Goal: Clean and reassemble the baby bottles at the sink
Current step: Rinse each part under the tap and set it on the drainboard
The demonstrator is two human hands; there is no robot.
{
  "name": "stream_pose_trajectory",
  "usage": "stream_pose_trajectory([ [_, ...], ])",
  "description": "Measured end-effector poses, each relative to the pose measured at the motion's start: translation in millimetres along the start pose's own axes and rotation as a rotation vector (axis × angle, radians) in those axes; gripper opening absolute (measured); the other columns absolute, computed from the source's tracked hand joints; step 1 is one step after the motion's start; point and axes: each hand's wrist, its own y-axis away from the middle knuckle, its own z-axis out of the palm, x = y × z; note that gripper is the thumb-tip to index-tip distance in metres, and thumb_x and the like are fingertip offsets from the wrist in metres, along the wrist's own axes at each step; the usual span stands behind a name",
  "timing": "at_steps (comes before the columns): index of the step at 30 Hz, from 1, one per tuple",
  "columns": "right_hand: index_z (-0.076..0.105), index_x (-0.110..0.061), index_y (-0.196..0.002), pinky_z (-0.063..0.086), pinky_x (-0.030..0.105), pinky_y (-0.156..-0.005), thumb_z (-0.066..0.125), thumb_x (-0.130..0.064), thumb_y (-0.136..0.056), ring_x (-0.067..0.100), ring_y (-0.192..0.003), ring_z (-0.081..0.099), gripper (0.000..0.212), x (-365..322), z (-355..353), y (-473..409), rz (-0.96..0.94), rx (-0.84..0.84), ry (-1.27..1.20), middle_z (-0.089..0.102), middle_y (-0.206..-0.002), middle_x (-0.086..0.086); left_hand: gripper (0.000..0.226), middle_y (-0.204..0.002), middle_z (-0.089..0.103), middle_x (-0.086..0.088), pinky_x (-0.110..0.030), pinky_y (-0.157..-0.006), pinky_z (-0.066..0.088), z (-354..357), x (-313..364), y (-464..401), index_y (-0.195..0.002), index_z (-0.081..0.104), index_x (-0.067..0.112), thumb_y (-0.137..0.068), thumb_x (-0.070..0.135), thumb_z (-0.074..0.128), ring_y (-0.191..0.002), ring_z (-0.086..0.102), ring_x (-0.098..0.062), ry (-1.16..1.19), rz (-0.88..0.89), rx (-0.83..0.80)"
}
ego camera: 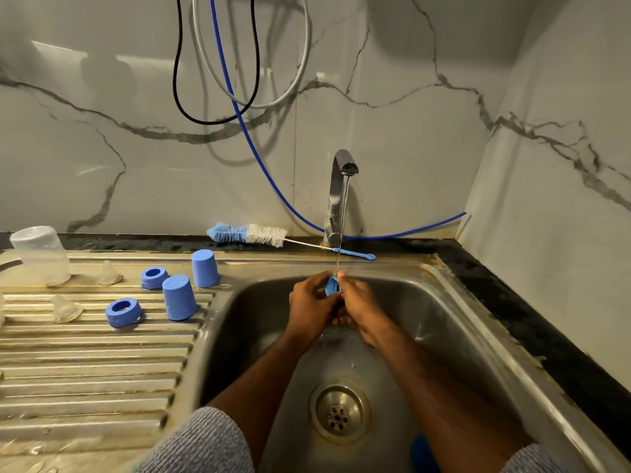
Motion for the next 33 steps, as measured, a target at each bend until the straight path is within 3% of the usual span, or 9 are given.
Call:
stream_pose_trajectory([
  [6, 0.062, -0.024, -0.107, 0.053, 0.028, -0.051, 0.038, -0.055, -0.103, 0.019, -0.071, 0.069, 0.040, 0.2, -4.6, -2.9, -0.001, 0.052, -0.047, 0.072, -0.093, 0.008, 0.053, -0.118, 0.073, -0.001, -0.037, -0.098, 0.057, -5.5, -5.9, 0.7, -0.130, 0.063, 0.012, -0.081, -0.004, 0.077, -0.107, 0.071, -0.010, -0.052, -0.008, -0.093],
  [10, 0.061, -0.021, -0.113, 0.052, 0.025, -0.046, 0.040, -0.057, -0.102, 0.018, -0.073, 0.068, 0.043, 0.9, -3.6, -3.5, -0.011, 0.067, -0.030, 0.071, -0.097, 0.009, 0.051, -0.114, 0.074, -0.001, -0.036, -0.093, 0.059, -5.3, -8.4, 0.3, -0.131, 0.063, 0.012, -0.083, -0.003, 0.076, -0.101, 0.073, -0.009, -0.029, -0.028, -0.099],
  [12, 0.061, -0.019, -0.113, 0.048, 0.021, -0.043, 0.039, -0.058, -0.101, 0.016, -0.068, 0.068, 0.047, 1.7, -4.4, -3.1, -0.022, 0.071, 0.040, 0.071, -0.094, 0.008, 0.050, -0.113, 0.074, -0.002, -0.035, -0.091, 0.060, -6.8, -10.8, 0.4, -0.129, 0.064, 0.011, -0.082, 0.000, 0.078, -0.099, 0.073, -0.010, -0.061, -0.029, -0.100],
  [16, 0.063, -0.018, -0.095, 0.048, 0.022, -0.041, 0.037, -0.067, -0.098, 0.015, -0.046, 0.066, 0.055, 4.1, -8.0, -2.2, -0.027, 0.088, 0.173, 0.072, -0.070, 0.007, 0.048, -0.114, 0.073, -0.002, -0.030, -0.090, 0.059, -8.5, -11.9, 0.4, -0.126, 0.066, 0.011, -0.081, 0.009, 0.082, -0.100, 0.071, -0.009, -0.171, 0.026, -0.100],
  [19, 0.061, -0.018, -0.095, 0.049, 0.023, -0.043, 0.036, -0.067, -0.097, 0.014, -0.045, 0.066, 0.055, 6.4, -10.2, -3.4, -0.014, 0.091, 0.241, 0.072, -0.071, 0.007, 0.055, -0.120, 0.067, 0.007, -0.021, -0.094, 0.055, -7.4, -11.1, 1.6, -0.133, 0.059, 0.016, -0.082, 0.009, 0.080, -0.109, 0.066, -0.003, -0.231, 0.115, -0.156],
  [26, 0.066, -0.014, -0.086, 0.042, 0.018, -0.036, 0.031, -0.070, -0.097, 0.009, -0.036, 0.058, 0.067, 7.8, -10.3, -5.0, -0.016, 0.116, 0.402, 0.063, -0.044, -0.001, 0.026, -0.088, 0.074, 0.006, -0.019, -0.064, 0.054, -8.2, -12.1, 1.7, -0.110, 0.073, 0.017, -0.085, 0.020, 0.080, -0.073, 0.070, -0.004, -0.280, 0.079, -0.132],
  [28, 0.067, -0.015, -0.087, 0.043, 0.019, -0.037, 0.034, -0.065, -0.099, 0.009, -0.037, 0.058, 0.060, 8.8, -10.0, -5.5, -0.039, 0.107, 0.431, 0.065, -0.048, 0.000, 0.017, -0.081, 0.075, 0.004, -0.020, -0.060, 0.054, -9.0, -13.1, 1.1, -0.103, 0.076, 0.016, -0.087, 0.023, 0.078, -0.068, 0.070, -0.006, -0.291, 0.062, -0.126],
  [30, 0.066, -0.018, -0.092, 0.046, 0.021, -0.039, 0.043, -0.051, -0.103, 0.009, -0.038, 0.059, 0.041, 11.4, -10.7, -7.6, -0.097, 0.094, 0.424, 0.067, -0.059, 0.003, 0.017, -0.079, 0.075, 0.001, -0.023, -0.055, 0.055, -10.4, -15.9, -0.6, -0.100, 0.077, 0.014, -0.086, 0.023, 0.079, -0.066, 0.070, -0.010, -0.297, 0.022, -0.129],
  [33, 0.064, -0.019, -0.099, 0.047, 0.024, -0.041, 0.045, -0.028, -0.105, 0.011, -0.041, 0.059, 0.022, 11.6, -11.9, -9.0, -0.119, 0.076, 0.364, 0.066, -0.071, 0.007, 0.040, -0.088, 0.073, 0.001, -0.017, -0.056, 0.054, -13.0, -18.9, -2.0, -0.111, 0.068, 0.019, -0.076, 0.024, 0.088, -0.070, 0.069, -0.008, -0.300, -0.020, -0.085],
])
